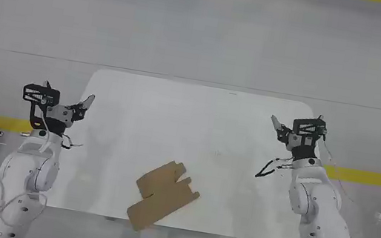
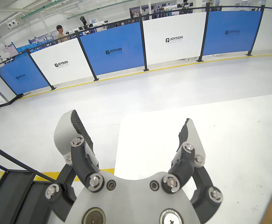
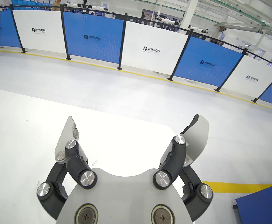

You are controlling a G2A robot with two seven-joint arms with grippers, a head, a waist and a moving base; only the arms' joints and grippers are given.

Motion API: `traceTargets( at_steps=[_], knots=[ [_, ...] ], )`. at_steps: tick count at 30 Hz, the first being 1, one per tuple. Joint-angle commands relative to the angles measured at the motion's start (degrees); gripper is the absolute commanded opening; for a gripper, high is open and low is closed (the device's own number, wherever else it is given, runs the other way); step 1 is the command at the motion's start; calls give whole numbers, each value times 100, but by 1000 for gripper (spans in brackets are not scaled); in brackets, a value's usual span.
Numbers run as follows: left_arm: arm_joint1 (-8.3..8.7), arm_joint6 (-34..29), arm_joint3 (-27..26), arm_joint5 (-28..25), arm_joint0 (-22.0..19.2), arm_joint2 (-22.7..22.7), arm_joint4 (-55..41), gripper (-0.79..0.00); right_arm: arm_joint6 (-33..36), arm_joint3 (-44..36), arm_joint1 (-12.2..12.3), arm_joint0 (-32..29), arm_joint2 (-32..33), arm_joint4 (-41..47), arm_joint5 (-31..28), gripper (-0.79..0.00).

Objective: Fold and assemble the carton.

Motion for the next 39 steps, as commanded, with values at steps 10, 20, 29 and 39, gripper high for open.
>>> traceTargets(
  at_steps=[10,20,29,39],
  knots=[
    [0,0,0,0,0,0,0,-1,0,0,0,0,0,0,0,-1],
    [0,0,0,0,0,0,0,0,431,42,-7,359,-814,-1105,-736,0],
    [0,0,0,0,0,0,0,0,425,12,-8,366,-770,-1054,-706,0],
    [0,0,0,0,0,0,0,0,-671,675,247,784,-1189,-2222,-4561,0]
  ],
)
